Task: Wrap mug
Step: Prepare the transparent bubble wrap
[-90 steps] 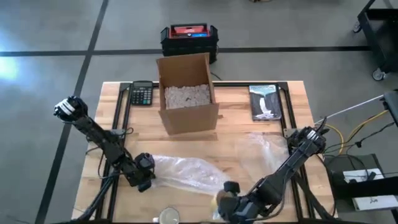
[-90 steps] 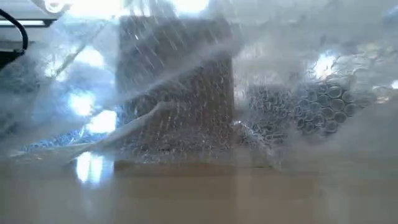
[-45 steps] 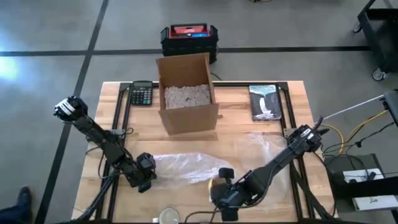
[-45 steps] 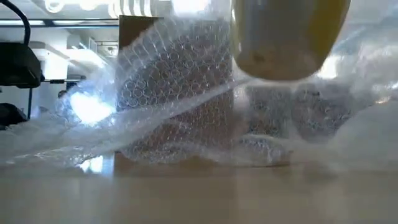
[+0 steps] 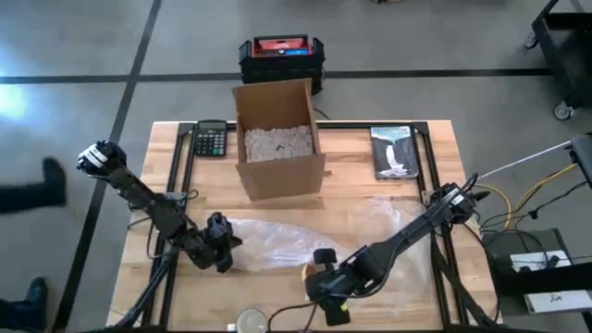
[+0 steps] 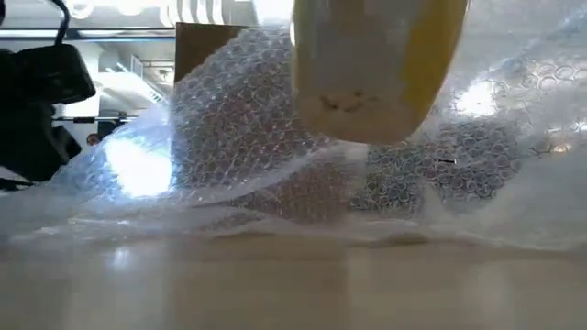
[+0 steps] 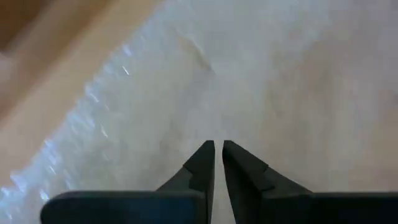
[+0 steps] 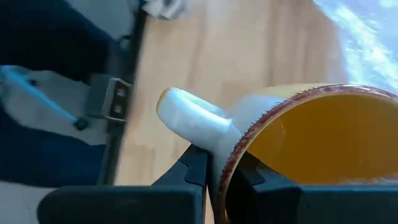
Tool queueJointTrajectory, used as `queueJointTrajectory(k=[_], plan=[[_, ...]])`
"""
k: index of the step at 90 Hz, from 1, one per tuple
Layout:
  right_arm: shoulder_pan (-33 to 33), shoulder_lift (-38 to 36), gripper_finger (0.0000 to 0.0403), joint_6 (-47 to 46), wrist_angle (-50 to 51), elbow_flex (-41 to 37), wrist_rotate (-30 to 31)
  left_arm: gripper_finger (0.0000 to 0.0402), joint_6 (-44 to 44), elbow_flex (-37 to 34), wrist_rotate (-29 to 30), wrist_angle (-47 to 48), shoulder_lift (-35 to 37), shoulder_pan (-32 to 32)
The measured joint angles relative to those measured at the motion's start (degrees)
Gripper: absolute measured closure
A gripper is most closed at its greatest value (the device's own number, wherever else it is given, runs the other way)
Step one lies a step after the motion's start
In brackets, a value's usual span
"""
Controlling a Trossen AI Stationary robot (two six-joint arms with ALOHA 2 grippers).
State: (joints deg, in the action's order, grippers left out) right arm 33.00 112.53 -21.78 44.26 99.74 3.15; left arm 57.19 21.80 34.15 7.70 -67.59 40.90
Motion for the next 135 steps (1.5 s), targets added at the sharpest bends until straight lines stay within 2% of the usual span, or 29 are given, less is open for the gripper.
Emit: queueJointTrajectory(k=[29, 41, 47, 72, 94, 106, 120, 135], plan=[[-0.76, 0.04, 0.0395, 3.89, -2.64, -1.96, -5.29, 0.0399, -2.7, -0.89, 1.59, 0.07, -2.52, -4.66], [-0.86, 0.17, 0.0395, 2.66, -15.97, -6.4, -14.49, 0.0401, -2.02, -1.49, 1.63, 0.2, -4.07, -5.33], [-0.79, 0.09, 0.0395, 1.59, -19.57, -7.96, -16.77, 0.0398, -1.86, -1.49, 1.64, -0.14, -4.23, -5.33], [-0.88, -0.48, 0.0395, 1.27, -15.42, -8.27, -16.43, 0.04, -6.19, -1.52, 1.0, -4.37, -4.83, -5.4], [-1.08, -0.22, 0.0395, 1.8, -14.46, -8.98, -13.99, 0.0401, -21.5, -2.99, 0.61, -24.52, -7.36, -6.14], [-1.12, -0.22, 0.0395, 1.45, -14.54, -9.0, -13.43, 0.04, -26.11, -3.08, -3.47, -32.84, -11.66, -6.55], [-1.01, -0.22, 0.0395, 0.35, -14.61, -9.01, -13.62, 0.0401, -25.33, -3.08, -4.67, -34.34, -19.49, -8.66], [-0.77, -0.71, 0.0395, -1.68, -14.79, -8.52, -13.99, 0.0401, -16.56, -2.7, -1.82, -30.61, -26.02, -10.91]])
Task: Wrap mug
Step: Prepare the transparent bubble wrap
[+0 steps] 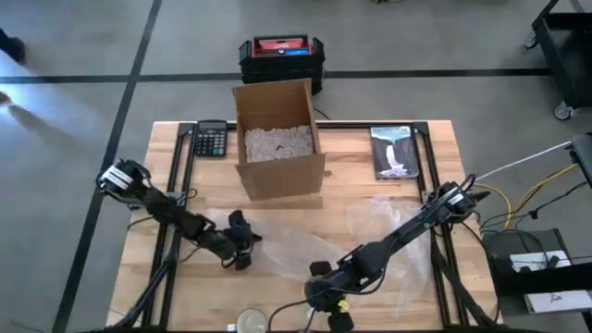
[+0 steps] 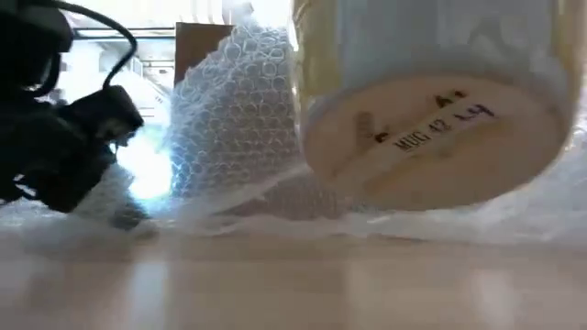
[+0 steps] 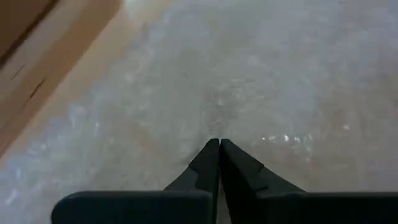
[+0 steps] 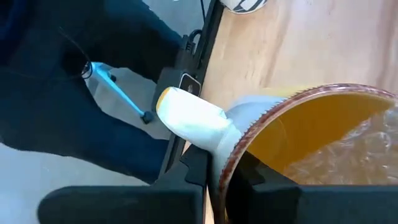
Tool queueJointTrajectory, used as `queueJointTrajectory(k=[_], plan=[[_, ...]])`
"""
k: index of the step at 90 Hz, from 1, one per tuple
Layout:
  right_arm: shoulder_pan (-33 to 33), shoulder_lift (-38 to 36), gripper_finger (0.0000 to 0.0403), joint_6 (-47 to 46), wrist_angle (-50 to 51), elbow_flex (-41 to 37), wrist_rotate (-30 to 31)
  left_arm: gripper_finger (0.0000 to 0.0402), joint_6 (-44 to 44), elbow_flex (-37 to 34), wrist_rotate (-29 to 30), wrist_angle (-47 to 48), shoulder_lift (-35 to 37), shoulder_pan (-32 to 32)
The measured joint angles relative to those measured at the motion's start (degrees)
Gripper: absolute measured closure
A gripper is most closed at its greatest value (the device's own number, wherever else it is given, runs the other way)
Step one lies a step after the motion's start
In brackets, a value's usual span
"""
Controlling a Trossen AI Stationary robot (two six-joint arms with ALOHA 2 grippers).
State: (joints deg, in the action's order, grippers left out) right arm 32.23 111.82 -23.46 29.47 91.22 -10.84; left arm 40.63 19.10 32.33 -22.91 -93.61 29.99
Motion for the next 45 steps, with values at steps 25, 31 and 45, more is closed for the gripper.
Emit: queueJointTrajectory(k=[25, 31, 45], plan=[[2.08, -5.62, 0.0394, -4.81, 1.8, 0.92, 0.42, 0.0401, 4.89, -0.18, 1.82, 0.95, -1.09, -0.38], [2.74, -7.22, 0.0394, -5.74, 1.97, 0.89, 0.98, 0.0401, 4.93, -0.23, 1.69, 0.95, -1.04, -0.41], [3.95, -10.91, 0.0394, -5.12, 1.57, 0.89, 5.67, 0.0401, 4.95, -0.23, 1.59, 0.93, -1.04, -0.43]])
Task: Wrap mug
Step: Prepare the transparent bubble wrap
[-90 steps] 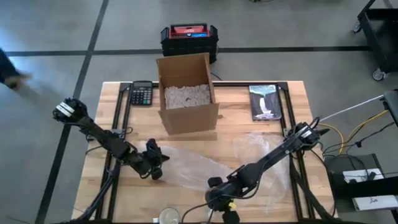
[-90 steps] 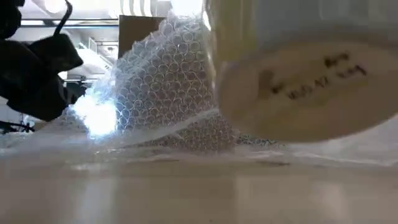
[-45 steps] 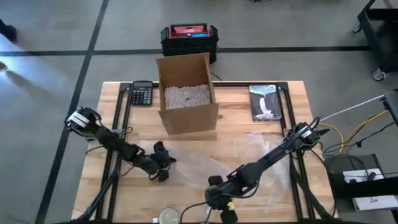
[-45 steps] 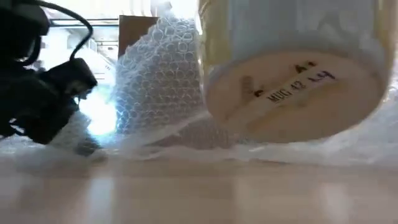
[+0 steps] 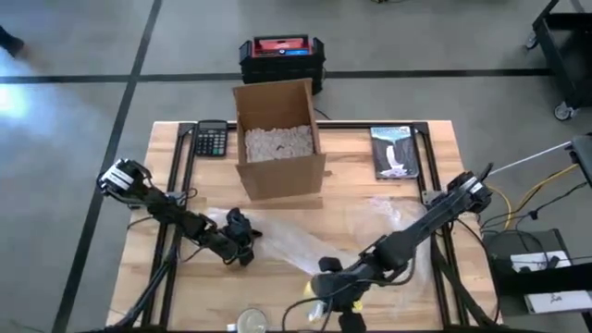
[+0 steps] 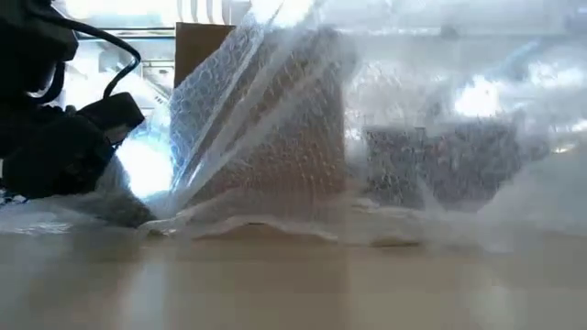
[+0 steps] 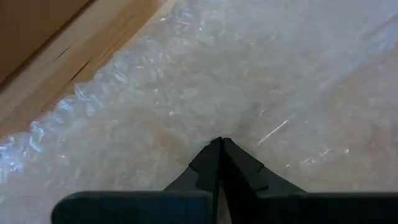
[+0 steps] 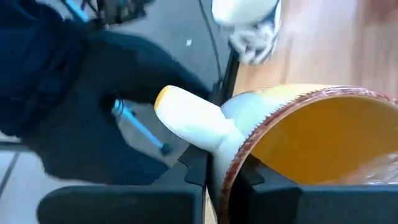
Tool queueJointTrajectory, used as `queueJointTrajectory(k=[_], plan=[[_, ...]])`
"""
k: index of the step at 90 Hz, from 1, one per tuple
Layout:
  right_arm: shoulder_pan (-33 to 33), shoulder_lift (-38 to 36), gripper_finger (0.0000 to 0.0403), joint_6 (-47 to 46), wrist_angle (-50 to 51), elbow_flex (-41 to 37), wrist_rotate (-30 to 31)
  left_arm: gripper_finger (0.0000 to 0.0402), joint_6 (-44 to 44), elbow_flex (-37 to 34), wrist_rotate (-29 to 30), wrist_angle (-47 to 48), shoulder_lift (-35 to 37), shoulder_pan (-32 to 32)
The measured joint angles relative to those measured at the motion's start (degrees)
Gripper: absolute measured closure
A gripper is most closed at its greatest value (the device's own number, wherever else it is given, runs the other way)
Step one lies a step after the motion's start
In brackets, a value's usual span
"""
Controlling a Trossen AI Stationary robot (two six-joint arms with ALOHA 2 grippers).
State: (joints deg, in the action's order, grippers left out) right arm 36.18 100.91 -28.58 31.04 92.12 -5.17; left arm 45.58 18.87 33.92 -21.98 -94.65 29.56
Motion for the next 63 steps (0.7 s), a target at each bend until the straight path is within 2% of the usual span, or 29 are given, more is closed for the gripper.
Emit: queueJointTrajectory(k=[28, 44, 55, 63], plan=[[1.1, -7.07, 0.0394, 3.7, -2.43, -0.07, 5.55, 0.0402, 0.04, 0.0, -0.56, -0.37, 0.0, -0.07], [2.93, -10.86, 0.0395, 0.24, 8.39, 0.08, 13.98, 0.0402, 0.0, 0.0, -0.25, -0.07, 0.0, -0.07], [2.95, -8.86, 0.0395, -2.28, 9.8, -1.84, 15.14, 0.0402, -0.44, -0.11, -0.11, -0.66, 0.0, -0.07], [2.78, -5.21, 0.0395, -2.53, 10.09, -3.35, 13.22, 0.0401, -1.7, -0.24, -0.06, -1.24, 0.0, -0.09]])
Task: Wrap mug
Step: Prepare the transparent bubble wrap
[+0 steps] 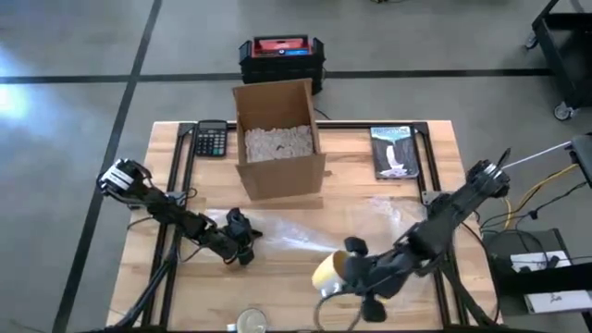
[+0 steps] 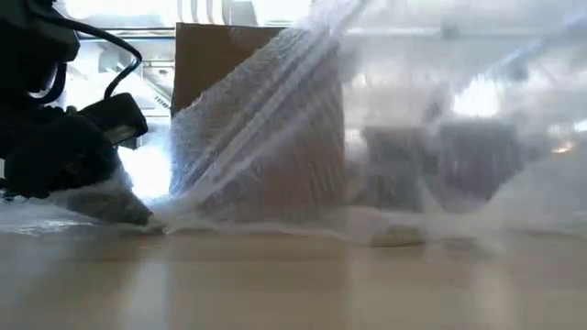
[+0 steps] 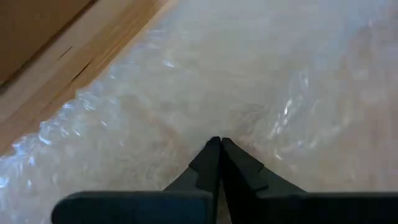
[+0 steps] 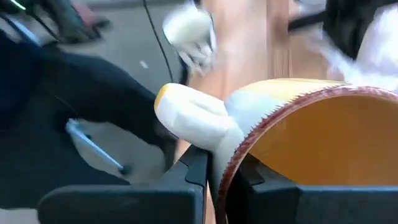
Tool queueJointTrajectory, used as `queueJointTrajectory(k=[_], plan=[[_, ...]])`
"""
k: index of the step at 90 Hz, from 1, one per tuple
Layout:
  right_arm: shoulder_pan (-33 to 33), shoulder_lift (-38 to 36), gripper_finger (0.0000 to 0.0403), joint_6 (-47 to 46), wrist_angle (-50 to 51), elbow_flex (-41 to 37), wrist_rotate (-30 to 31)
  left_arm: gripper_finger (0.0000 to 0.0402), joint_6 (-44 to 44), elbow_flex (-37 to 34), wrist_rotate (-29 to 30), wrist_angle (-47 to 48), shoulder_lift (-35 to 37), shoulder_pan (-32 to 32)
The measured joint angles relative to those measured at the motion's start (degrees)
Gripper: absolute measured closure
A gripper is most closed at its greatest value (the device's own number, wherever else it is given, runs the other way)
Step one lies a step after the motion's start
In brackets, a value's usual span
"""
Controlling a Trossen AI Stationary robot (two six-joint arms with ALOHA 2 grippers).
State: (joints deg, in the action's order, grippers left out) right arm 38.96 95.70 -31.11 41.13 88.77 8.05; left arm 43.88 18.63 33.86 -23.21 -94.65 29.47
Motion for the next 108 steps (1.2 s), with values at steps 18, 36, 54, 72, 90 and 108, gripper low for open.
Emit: queueJointTrajectory(k=[18, 36, 54, 72, 90, 108], plan=[[1.47, 2.6, 0.0395, -8.19, -0.72, -0.23, -4.95, 0.0401, 0.32, 0.0, 0.01, 0.58, 0.04, 0.0], [8.87, 2.31, 0.0395, -29.78, 0.48, -0.2, -10.8, 0.0401, 0.56, 0.0, 0.1, 0.8, 0.04, 0.0], [17.15, 2.62, 0.0395, -45.63, 1.36, -0.41, -2.18, 0.0401, 0.57, 0.0, 0.13, 0.81, 0.07, -0.04], [18.53, 2.06, 0.0395, -36.44, 0.49, 4.6, 11.9, 0.0401, -3.95, 0.56, -3.67, 0.9, 3.96, -0.28], [9.92, 2.73, 0.0395, -12.64, 1.99, 4.98, 18.97, 0.0401, -7.39, 4.71, -19.02, 4.13, 17.8, 0.4], [-3.24, 4.85, 0.0395, 2.14, 5.93, 1.47, 18.86, 0.0401, -6.05, 13.08, -22.17, 29.15, 29.37, 2.67]])
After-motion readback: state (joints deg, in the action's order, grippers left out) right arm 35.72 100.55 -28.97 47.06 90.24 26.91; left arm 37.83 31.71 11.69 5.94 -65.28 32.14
